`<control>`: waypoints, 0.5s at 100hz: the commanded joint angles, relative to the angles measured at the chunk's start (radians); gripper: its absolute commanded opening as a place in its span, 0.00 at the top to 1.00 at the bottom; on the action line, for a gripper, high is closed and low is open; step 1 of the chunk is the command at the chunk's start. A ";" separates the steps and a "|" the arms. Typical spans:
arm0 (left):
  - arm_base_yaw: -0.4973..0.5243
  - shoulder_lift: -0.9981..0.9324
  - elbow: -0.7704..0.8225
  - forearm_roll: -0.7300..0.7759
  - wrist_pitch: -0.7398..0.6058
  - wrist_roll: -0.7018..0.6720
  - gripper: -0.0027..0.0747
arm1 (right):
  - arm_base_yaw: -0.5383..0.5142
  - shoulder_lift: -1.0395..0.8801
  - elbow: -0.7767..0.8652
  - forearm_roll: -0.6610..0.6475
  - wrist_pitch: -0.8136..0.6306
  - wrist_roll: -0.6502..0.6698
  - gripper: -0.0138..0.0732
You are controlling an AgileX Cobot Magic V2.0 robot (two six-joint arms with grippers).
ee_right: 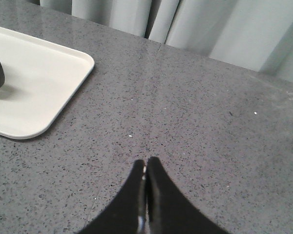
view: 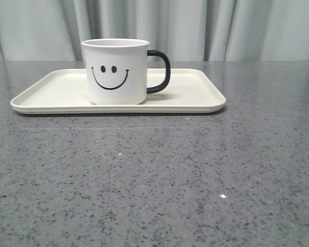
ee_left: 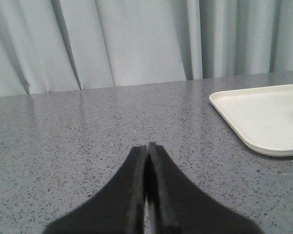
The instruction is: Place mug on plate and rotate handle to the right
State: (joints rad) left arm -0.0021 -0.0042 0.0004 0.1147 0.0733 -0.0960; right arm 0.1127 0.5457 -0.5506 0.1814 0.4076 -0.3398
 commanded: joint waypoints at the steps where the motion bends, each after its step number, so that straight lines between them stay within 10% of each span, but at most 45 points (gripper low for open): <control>1: 0.000 -0.029 0.010 -0.008 -0.073 -0.009 0.99 | -0.007 -0.001 -0.026 0.000 -0.080 0.001 0.92; 50: 0.000 -0.029 0.010 -0.008 -0.073 -0.009 0.99 | -0.007 -0.068 0.061 -0.078 -0.143 0.128 0.92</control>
State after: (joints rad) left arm -0.0021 -0.0042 0.0004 0.1147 0.0733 -0.0960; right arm 0.1127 0.5096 -0.5036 0.1546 0.3711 -0.2822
